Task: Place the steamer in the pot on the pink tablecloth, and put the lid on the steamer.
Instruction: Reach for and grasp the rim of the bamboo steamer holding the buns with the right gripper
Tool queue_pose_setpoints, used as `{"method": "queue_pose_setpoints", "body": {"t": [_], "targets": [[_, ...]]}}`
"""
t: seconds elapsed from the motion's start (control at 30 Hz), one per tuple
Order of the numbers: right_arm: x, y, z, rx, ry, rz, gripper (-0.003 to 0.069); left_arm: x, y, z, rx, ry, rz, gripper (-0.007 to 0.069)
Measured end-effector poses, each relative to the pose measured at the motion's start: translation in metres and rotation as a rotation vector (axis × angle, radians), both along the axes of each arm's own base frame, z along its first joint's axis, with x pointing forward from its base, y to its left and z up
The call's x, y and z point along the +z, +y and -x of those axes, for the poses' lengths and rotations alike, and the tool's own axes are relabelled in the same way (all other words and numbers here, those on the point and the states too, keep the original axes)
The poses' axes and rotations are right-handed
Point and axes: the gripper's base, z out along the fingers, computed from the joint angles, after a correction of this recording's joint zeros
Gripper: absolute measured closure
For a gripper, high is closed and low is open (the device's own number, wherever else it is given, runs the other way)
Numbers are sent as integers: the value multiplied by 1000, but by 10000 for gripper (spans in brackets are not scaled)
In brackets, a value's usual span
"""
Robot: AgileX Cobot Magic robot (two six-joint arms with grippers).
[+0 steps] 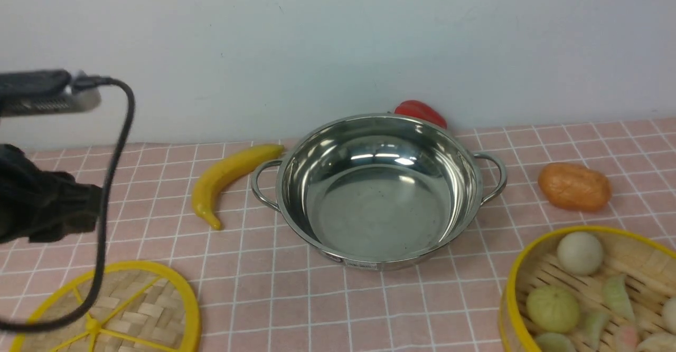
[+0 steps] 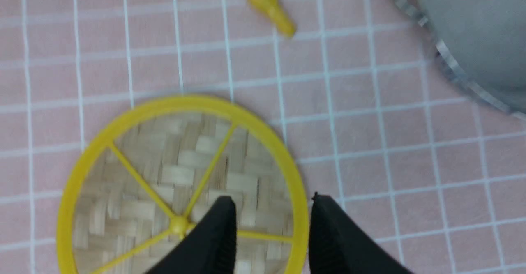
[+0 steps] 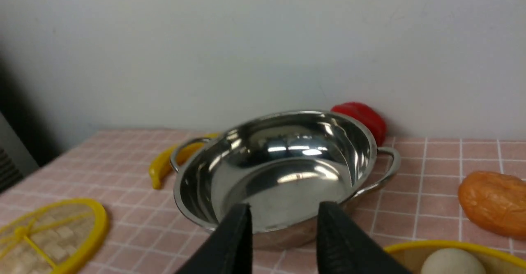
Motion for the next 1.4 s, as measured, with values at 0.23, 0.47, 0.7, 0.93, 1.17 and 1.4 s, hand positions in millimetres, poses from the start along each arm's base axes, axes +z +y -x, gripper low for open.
{"method": "queue_pose_setpoints", "body": {"t": [0.23,0.47,0.7,0.93,1.17,1.4], "targets": [[30,19,-42,102,266,289,416,37,-1,56,-6,-196,-45,382],[42,22,-91,13,550,516,416,39,9,88,111,-255,-119,382],[34,18,-108,-70,761,638,416,19,10,88,120,-190,-116,382],[21,11,-122,-150,856,648,416,7,10,86,118,-155,-117,382],[0,34,-137,60,988,549,416,9,9,83,116,-197,-98,382],[-3,55,-168,104,1004,422,416,9,8,83,114,-206,-86,382]]}}
